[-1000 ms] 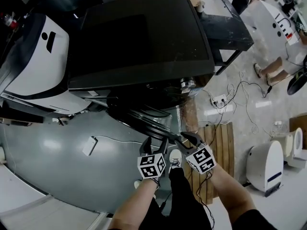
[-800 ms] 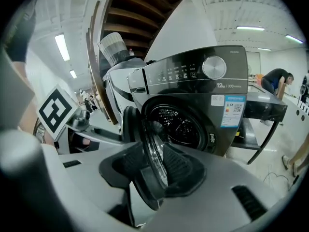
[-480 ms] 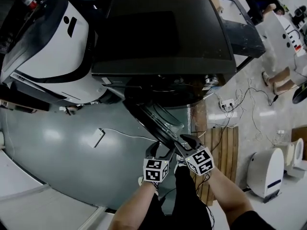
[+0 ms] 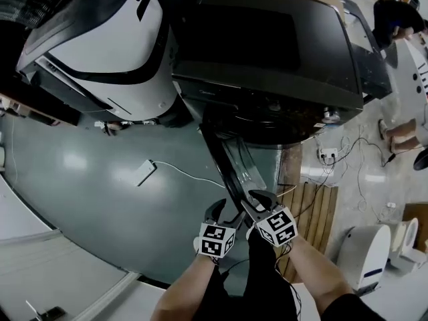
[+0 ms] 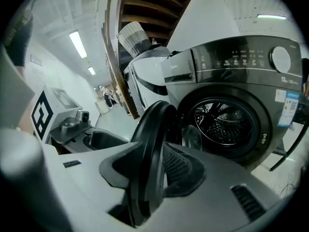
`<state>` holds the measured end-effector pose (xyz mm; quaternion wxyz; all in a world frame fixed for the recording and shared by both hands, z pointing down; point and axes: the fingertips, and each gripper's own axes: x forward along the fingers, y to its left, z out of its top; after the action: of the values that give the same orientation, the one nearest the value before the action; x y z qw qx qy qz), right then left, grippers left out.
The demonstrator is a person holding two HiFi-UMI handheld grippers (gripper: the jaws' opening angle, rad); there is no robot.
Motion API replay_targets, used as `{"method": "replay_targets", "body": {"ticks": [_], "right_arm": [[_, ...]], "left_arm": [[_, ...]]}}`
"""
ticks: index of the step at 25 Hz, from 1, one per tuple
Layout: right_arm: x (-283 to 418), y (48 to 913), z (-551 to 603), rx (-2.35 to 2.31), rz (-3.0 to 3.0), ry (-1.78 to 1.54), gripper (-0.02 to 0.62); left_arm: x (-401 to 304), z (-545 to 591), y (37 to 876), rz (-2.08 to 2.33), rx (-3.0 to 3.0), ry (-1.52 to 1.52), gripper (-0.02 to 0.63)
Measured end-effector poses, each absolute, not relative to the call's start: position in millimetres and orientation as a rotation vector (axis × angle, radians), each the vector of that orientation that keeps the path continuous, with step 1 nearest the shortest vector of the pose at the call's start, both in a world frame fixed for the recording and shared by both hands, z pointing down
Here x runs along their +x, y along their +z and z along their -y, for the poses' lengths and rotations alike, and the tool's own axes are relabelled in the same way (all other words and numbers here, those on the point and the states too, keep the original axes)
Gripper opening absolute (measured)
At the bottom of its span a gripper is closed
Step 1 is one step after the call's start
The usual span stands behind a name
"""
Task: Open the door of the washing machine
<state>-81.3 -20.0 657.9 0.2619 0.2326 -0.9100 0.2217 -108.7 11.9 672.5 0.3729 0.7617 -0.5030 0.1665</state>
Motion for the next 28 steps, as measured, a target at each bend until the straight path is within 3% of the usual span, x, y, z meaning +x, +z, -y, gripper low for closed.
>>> {"method": "replay_targets", "body": {"ticks": [12,18,28], "right_arm": [[-153.8,653.7,-2.2,0.529,2.493,0.589,0.143],[-193.7,651.5,-13.1,0.489,2.509,0.593,0.141],[-251.9,650.2,-33.1,0.423,2.523,0.606,0.141]], "left_arm": [[-174.9,-30.1,666.7,1.356,1.973,0.455,0.310],[-210.7,-40.3,664.9,1.416,1.945,0.447,0.258],[-268.0,-60.8,662.2,1.496,1.904,0.433,0.255]]}}
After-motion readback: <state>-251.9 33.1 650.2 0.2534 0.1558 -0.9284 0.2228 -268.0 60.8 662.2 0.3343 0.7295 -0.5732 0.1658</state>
